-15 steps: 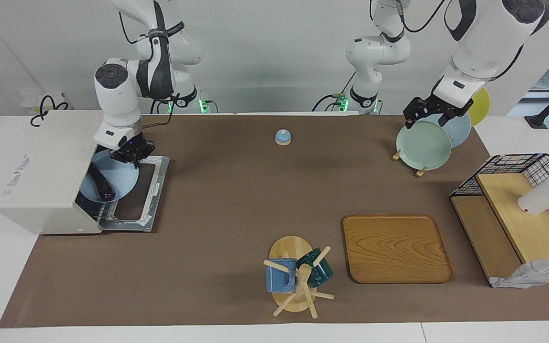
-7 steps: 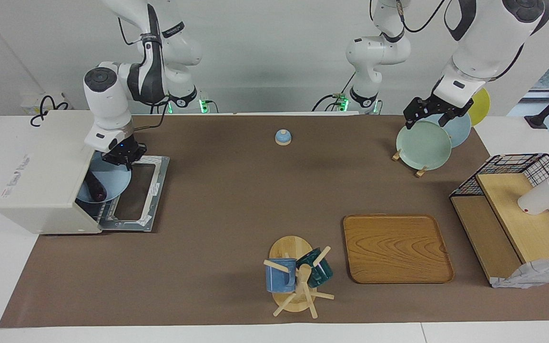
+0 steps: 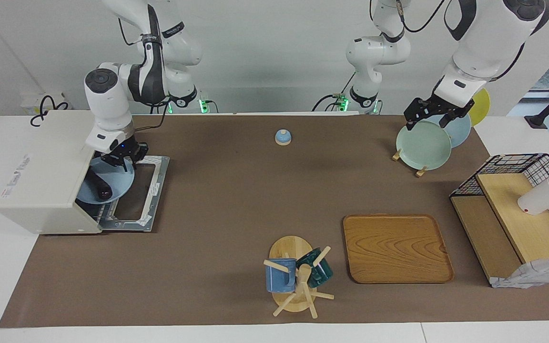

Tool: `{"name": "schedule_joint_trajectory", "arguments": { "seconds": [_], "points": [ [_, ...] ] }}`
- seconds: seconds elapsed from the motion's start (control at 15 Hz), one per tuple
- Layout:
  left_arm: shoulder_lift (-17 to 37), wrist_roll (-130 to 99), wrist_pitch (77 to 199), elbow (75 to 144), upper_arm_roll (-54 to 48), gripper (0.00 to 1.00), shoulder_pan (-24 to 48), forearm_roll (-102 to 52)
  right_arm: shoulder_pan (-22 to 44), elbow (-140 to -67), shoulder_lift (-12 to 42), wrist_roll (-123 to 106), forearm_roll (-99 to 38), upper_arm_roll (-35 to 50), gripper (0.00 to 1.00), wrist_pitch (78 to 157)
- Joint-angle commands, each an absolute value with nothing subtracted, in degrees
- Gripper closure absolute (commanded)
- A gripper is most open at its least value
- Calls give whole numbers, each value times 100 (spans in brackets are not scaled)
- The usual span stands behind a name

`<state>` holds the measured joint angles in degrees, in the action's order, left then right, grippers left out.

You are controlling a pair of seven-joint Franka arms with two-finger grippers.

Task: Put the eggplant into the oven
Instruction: 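Withdraw the right gripper out of the oven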

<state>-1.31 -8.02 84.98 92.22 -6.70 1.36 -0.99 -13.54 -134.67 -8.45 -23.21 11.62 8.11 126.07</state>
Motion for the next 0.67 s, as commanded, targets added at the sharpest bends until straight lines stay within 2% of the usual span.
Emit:
{"name": "schedule_joint_trajectory", "arguments": {
  "seconds": [0.0,0.07,0.13,0.27,0.4,0.6],
  "points": [
    [-149,-844,8561,9237,-686,0,88,-141,-1101,-12677,-660,-2391,1002,888,53,11816],
    [-149,-844,8561,9237,-677,0,79,-141,-959,-12482,-572,-2191,1002,888,56,11630],
    [-149,-844,8561,9237,-677,0,79,-141,-862,-12463,-563,-1797,1002,888,67,11645],
    [-149,-844,8561,9237,-677,0,79,-132,-468,-12498,-554,-963,993,888,100,11707],
    [-149,-844,8561,9237,-677,0,79,-132,-203,-12489,-327,-223,993,888,100,12021],
    [-149,-844,8561,9237,-677,0,79,-132,-264,-12472,219,-45,993,888,100,12751]
  ]
}}
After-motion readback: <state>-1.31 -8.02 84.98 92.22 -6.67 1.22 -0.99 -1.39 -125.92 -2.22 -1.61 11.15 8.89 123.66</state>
